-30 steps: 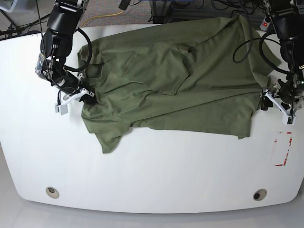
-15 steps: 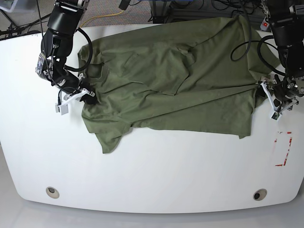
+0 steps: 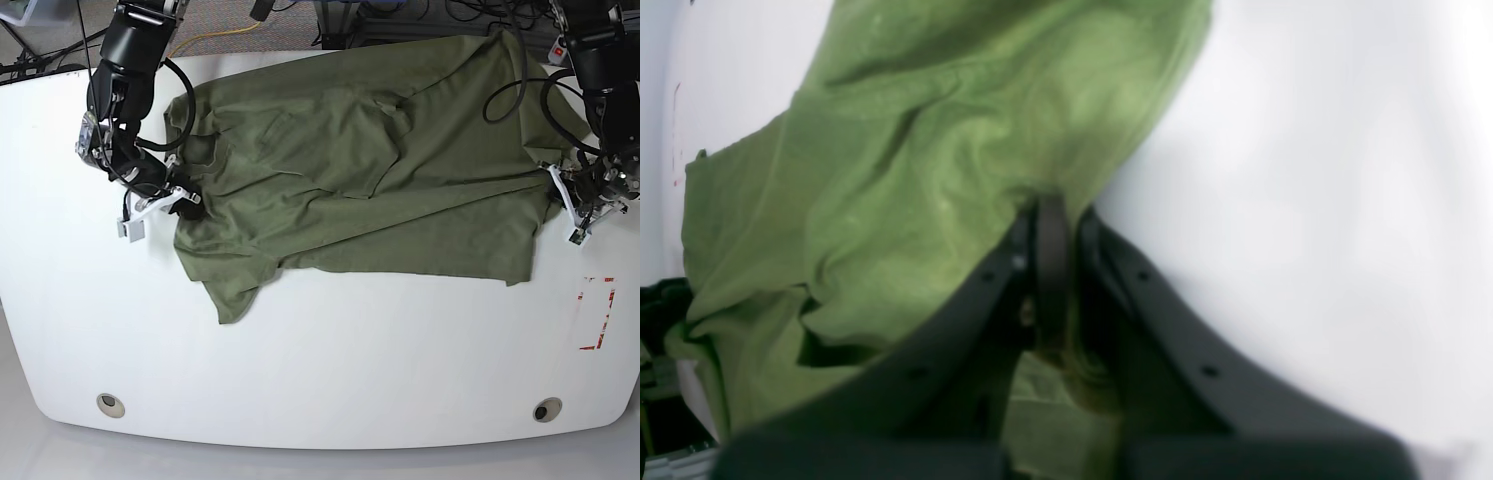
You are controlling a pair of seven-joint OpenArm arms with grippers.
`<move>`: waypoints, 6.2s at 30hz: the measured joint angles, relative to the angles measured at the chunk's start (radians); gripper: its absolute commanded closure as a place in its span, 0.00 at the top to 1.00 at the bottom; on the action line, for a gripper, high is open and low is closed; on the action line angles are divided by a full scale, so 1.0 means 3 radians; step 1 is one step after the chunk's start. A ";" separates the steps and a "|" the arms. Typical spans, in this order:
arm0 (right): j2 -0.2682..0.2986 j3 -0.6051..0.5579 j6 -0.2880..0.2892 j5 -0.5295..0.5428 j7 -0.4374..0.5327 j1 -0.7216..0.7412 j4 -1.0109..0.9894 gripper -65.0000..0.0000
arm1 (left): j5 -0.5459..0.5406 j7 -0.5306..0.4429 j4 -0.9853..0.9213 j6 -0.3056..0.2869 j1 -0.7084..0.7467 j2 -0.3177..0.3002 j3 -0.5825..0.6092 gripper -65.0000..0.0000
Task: Fold the T-shirt properly
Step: 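Adjust grips on the shirt edges with both grippers, then grasp the shirt edges with both grippers and lift it, then swing the lifted shirt down and lay it lengthwise on the table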
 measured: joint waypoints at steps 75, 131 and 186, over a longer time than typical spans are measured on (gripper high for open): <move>-0.0045 -0.0009 0.0000 -0.0001 0.0001 0.0018 0.0001 0.00 | -0.1342 0.0682 -0.0797 0.0000 -0.0440 -0.0014 -0.0563 0.68; 0.0688 -0.0601 0.0039 0.0020 0.0061 0.1097 0.0518 0.00 | -0.1320 0.1278 0.1066 0.0175 -0.1096 0.0186 -0.0515 0.06; 0.0965 -0.0285 0.0652 0.0389 -0.0529 0.0472 0.0985 0.00 | -0.1882 0.1350 0.2163 0.0355 0.0193 -0.0018 -0.1022 0.23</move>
